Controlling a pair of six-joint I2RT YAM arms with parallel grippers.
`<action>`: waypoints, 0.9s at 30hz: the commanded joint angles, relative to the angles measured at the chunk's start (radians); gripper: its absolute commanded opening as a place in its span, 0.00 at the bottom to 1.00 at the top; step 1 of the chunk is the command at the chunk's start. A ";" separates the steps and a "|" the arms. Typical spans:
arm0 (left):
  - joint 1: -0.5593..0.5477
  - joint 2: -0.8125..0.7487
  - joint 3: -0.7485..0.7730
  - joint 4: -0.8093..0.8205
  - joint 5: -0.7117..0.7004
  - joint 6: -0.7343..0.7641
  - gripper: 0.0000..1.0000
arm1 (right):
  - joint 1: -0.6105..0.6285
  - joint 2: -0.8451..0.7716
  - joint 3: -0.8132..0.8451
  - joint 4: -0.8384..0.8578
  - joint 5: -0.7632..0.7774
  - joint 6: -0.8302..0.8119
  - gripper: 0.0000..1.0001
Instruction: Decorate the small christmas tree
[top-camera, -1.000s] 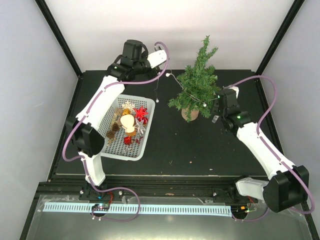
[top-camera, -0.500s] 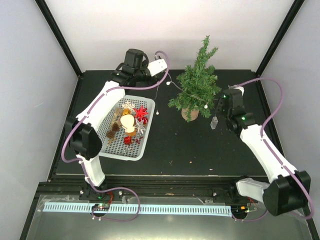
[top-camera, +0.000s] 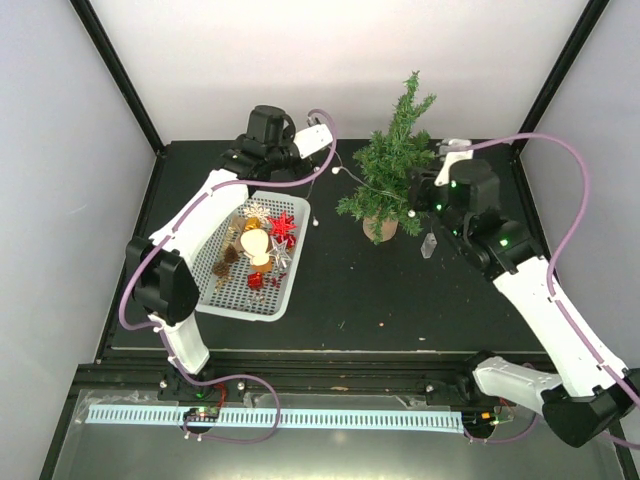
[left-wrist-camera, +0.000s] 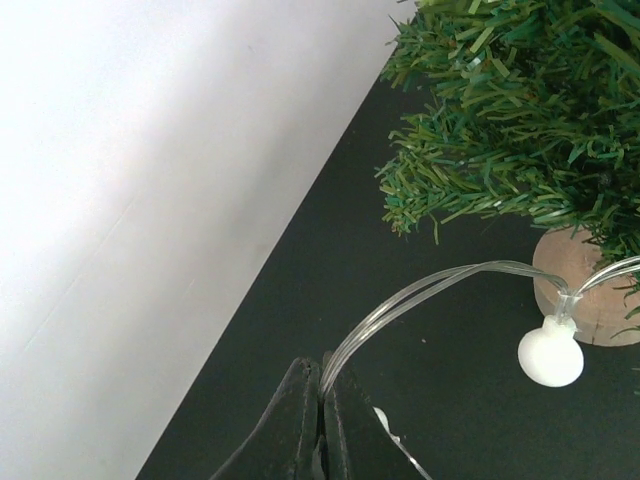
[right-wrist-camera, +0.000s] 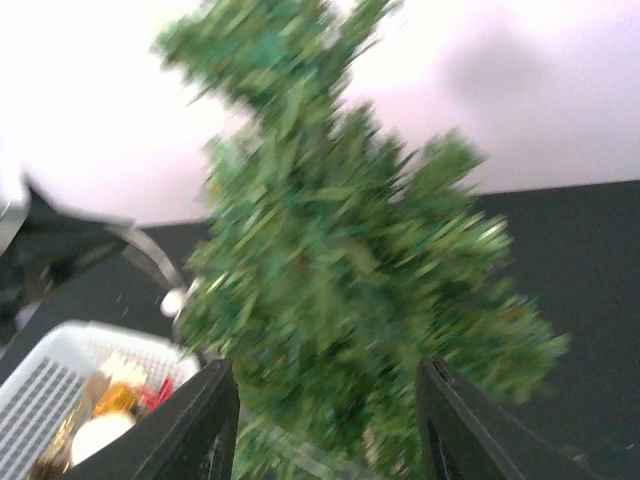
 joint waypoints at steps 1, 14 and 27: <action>0.007 0.012 0.001 0.050 -0.002 -0.014 0.02 | 0.091 -0.001 -0.004 -0.073 -0.007 -0.007 0.50; 0.007 0.064 -0.020 0.104 -0.080 0.034 0.02 | 0.129 -0.068 -0.096 -0.092 0.033 0.007 0.47; -0.021 0.180 0.126 0.089 -0.113 -0.016 0.02 | -0.065 -0.029 -0.194 0.042 0.032 0.093 0.55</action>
